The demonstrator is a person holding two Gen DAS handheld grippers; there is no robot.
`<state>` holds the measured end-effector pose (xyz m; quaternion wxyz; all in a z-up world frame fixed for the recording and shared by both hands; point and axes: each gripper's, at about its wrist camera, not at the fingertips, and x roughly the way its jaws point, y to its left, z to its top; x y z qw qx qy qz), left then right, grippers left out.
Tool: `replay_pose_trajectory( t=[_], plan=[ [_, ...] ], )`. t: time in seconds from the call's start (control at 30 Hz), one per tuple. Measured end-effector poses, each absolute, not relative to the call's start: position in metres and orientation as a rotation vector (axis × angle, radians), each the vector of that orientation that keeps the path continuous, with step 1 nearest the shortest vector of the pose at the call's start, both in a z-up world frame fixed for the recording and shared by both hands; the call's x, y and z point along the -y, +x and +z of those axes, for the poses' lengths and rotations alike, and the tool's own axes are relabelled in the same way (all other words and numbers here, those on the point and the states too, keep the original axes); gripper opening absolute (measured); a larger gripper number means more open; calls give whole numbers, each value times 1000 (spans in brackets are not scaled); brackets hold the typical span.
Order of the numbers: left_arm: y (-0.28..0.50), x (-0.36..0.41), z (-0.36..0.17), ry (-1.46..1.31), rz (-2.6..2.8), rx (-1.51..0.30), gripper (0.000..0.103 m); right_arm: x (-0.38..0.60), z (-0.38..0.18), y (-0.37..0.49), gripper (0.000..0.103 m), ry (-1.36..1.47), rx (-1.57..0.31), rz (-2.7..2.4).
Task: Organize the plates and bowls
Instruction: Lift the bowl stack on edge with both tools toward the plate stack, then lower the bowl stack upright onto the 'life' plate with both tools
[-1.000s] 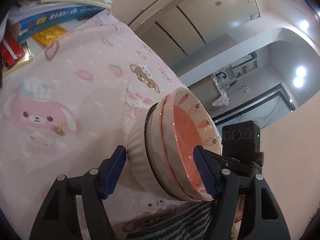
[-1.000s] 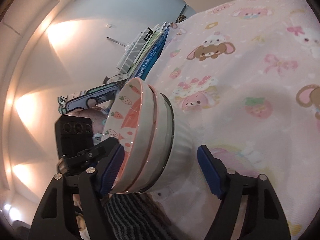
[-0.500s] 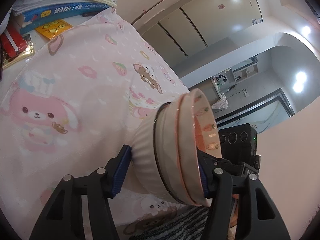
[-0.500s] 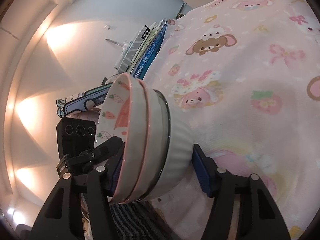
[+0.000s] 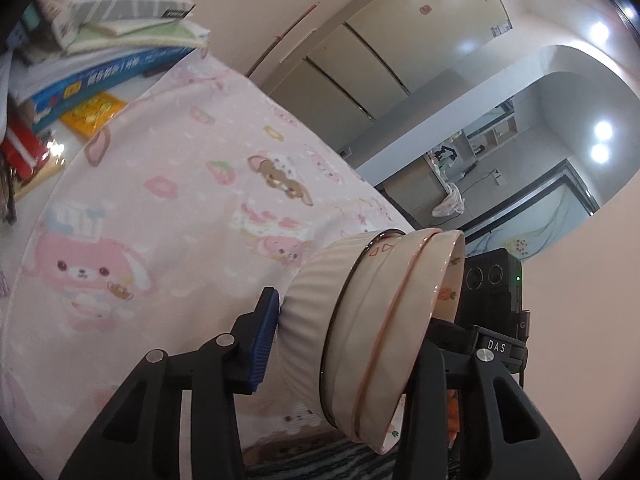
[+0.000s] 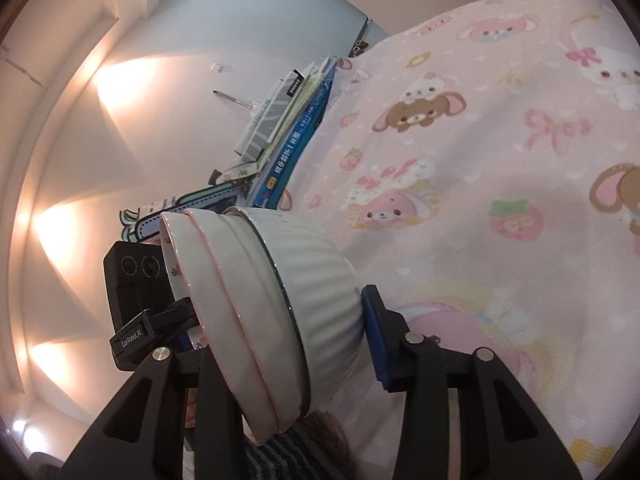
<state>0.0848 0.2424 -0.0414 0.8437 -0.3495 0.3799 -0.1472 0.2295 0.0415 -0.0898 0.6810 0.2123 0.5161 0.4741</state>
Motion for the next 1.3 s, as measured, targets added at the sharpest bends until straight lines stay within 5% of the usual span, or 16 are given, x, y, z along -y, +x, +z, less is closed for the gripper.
replay_pose_trajectory(
  t=[0.47, 0.77, 1.3],
  plan=[
    [142, -89, 33, -586, -540, -837, 40, 97, 2, 227, 38, 496, -989, 928],
    [179, 39, 9, -454, -688, -997, 40, 231, -10, 209, 38, 525, -970, 709],
    [198, 67, -30, -455, -694, -1163, 40, 272, -44, 213, 38, 580, -1068, 665]
  ],
)
